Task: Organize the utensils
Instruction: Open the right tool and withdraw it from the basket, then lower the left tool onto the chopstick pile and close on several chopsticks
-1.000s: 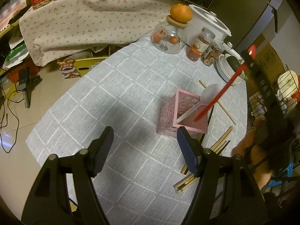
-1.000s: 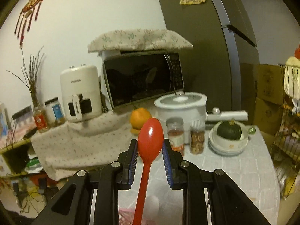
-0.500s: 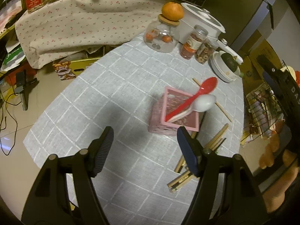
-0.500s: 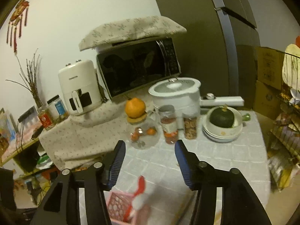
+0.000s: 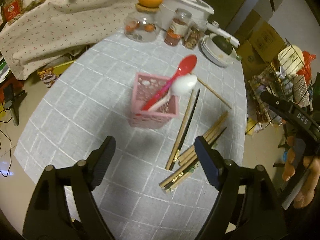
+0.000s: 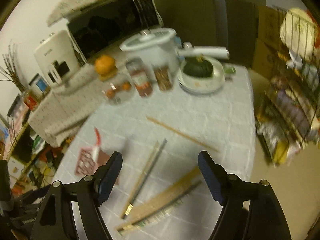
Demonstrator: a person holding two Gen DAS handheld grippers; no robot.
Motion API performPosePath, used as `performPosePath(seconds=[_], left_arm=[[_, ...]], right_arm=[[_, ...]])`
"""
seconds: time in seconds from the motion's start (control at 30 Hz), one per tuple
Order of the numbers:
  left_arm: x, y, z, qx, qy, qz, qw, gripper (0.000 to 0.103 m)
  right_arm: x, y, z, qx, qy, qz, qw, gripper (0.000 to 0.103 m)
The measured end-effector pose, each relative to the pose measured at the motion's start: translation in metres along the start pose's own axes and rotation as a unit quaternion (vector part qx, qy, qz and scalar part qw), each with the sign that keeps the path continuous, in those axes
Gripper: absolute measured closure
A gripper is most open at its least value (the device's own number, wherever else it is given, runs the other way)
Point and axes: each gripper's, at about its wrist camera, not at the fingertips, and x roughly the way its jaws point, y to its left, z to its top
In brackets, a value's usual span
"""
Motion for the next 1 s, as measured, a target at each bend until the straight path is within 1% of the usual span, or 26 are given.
performPosePath(seconds=[0.1, 0.17, 0.37, 0.47, 0.53, 0.77, 0.83, 0.9, 0.93, 0.97, 1.0], left_arm=[[0.012, -0.011, -0.005, 0.02, 0.021, 0.007, 0.9995, 0.022], [0.02, -0.019, -0.01, 0.039, 0.037, 0.008, 0.9985, 0.022], [0.044, -0.041, -0.026, 0.085, 0.076, 0.027, 0.9931, 0.022], [0.053, -0.056, -0.03, 0.106, 0.093, 0.025, 0.9896, 0.022], [0.058, -0.067, -0.03, 0.117, 0.101, 0.017, 0.9877, 0.022], [0.079, -0.117, -0.031, 0.159, 0.114, -0.003, 0.9806, 0.022], [0.088, -0.13, -0.027, 0.166, 0.113, -0.008, 0.9795, 0.031], [0.103, -0.142, -0.021, 0.173, 0.119, -0.016, 0.9776, 0.052], [0.108, -0.145, -0.018, 0.173, 0.122, -0.02, 0.9771, 0.058], [0.116, -0.148, -0.014, 0.171, 0.128, -0.028, 0.9766, 0.067], [0.123, -0.15, -0.011, 0.167, 0.133, -0.034, 0.9765, 0.072]], right_arm=[[0.009, -0.016, -0.006, 0.008, 0.03, -0.009, 0.999, 0.024], [0.018, -0.025, -0.009, 0.011, 0.059, -0.016, 0.998, 0.024], [0.037, -0.043, -0.021, 0.011, 0.12, -0.029, 0.992, 0.023], [0.042, -0.049, -0.025, 0.009, 0.136, -0.024, 0.99, 0.023], [0.043, -0.056, -0.025, 0.014, 0.141, -0.023, 0.99, 0.023], [0.044, -0.088, -0.031, 0.017, 0.157, -0.051, 0.986, 0.023], [0.045, -0.096, -0.031, 0.022, 0.163, -0.053, 0.985, 0.023], [0.046, -0.103, -0.03, 0.026, 0.164, -0.054, 0.985, 0.023], [0.046, -0.106, -0.029, 0.027, 0.164, -0.054, 0.985, 0.023], [0.046, -0.109, -0.029, 0.027, 0.163, -0.056, 0.985, 0.023], [0.047, -0.111, -0.029, 0.028, 0.164, -0.057, 0.984, 0.023]])
